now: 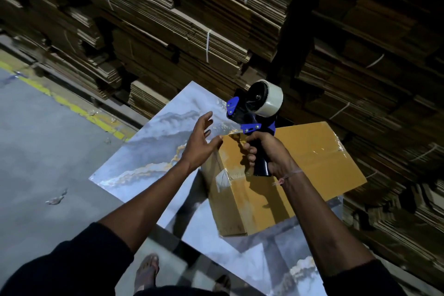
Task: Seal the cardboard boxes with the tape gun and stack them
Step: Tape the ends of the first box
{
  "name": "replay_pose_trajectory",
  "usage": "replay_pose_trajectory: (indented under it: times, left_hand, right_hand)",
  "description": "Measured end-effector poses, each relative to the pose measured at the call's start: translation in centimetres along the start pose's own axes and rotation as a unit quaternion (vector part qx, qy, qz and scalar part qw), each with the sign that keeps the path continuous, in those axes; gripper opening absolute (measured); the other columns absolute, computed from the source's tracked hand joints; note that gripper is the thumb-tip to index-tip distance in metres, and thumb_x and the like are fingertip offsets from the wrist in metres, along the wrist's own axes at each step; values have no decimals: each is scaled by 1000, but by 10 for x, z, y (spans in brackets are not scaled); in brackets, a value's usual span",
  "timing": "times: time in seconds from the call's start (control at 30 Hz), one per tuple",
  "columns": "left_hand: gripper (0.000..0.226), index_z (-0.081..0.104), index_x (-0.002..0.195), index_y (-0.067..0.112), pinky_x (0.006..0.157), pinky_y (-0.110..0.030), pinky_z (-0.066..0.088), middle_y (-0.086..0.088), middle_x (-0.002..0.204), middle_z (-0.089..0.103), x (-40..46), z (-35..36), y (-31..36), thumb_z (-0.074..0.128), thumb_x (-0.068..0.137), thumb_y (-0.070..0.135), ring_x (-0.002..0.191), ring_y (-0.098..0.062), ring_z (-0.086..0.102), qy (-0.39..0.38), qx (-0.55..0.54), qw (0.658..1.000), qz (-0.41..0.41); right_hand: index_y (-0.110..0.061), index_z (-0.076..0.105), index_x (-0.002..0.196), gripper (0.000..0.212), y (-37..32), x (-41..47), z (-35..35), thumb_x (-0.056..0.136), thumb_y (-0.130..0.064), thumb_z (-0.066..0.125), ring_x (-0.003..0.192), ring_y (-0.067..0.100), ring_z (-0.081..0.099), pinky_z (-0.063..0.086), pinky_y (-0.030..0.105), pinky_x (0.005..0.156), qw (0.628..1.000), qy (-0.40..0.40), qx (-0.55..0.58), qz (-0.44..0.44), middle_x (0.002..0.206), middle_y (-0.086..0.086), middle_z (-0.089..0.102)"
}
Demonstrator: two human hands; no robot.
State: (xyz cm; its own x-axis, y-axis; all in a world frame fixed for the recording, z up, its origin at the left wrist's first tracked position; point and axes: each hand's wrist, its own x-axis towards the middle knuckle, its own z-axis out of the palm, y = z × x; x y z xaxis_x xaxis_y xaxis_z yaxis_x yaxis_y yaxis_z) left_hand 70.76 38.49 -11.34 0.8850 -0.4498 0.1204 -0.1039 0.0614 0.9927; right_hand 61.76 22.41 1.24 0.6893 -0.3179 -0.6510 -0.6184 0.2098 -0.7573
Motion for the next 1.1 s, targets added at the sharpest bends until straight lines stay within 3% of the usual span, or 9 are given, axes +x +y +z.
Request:
replay_pose_trajectory:
  times: [0.2, 0.33, 0.53, 0.83, 1.1]
  left_hand:
    - [43, 60, 133, 26, 99, -45, 56, 11, 134, 65, 12, -20, 7, 73, 94, 16, 121, -13, 60, 6, 42, 999, 18]
    - [27, 69, 121, 25, 89, -42, 58, 12, 119, 72, 12, -23, 4, 72, 95, 18, 100, -13, 65, 11, 79, 997, 19]
    - [12, 76, 101, 18, 90, -37, 60, 6, 98, 78, 8, -24, -3, 66, 98, 10, 95, -12, 73, 26, 32, 999, -7]
    - [6, 77, 99, 9, 81, -21, 55, 1, 94, 79, 0, -27, -13, 72, 95, 9, 91, -8, 74, 46, 8, 999, -24]
    - [12, 79, 99, 18, 86, -40, 60, 7, 94, 79, -5, -24, -30, 72, 92, 11, 93, -13, 75, 57, 26, 998, -27]
  right_hand:
    - [-11, 59, 68, 19, 2, 3, 16, 86, -16, 57, 45, 21, 38, 34, 29, 47, 997, 28, -64, -32, 55, 4, 42]
    - [-10, 59, 71, 18, 3, -1, 24, 88, -15, 57, 45, 20, 38, 33, 29, 47, 996, 31, -78, -32, 54, 3, 43]
    - [-8, 60, 75, 17, 6, -7, 33, 89, -16, 56, 45, 20, 40, 33, 28, 47, 994, 39, -103, -27, 54, 4, 45]
    - [-5, 62, 82, 12, 16, -16, 45, 90, -14, 58, 44, 22, 41, 33, 29, 46, 988, 61, -132, -47, 56, 7, 49]
    - [-9, 65, 70, 18, 44, -23, 54, 82, -22, 66, 49, 24, 47, 38, 33, 46, 968, 132, -183, -112, 58, 15, 54]
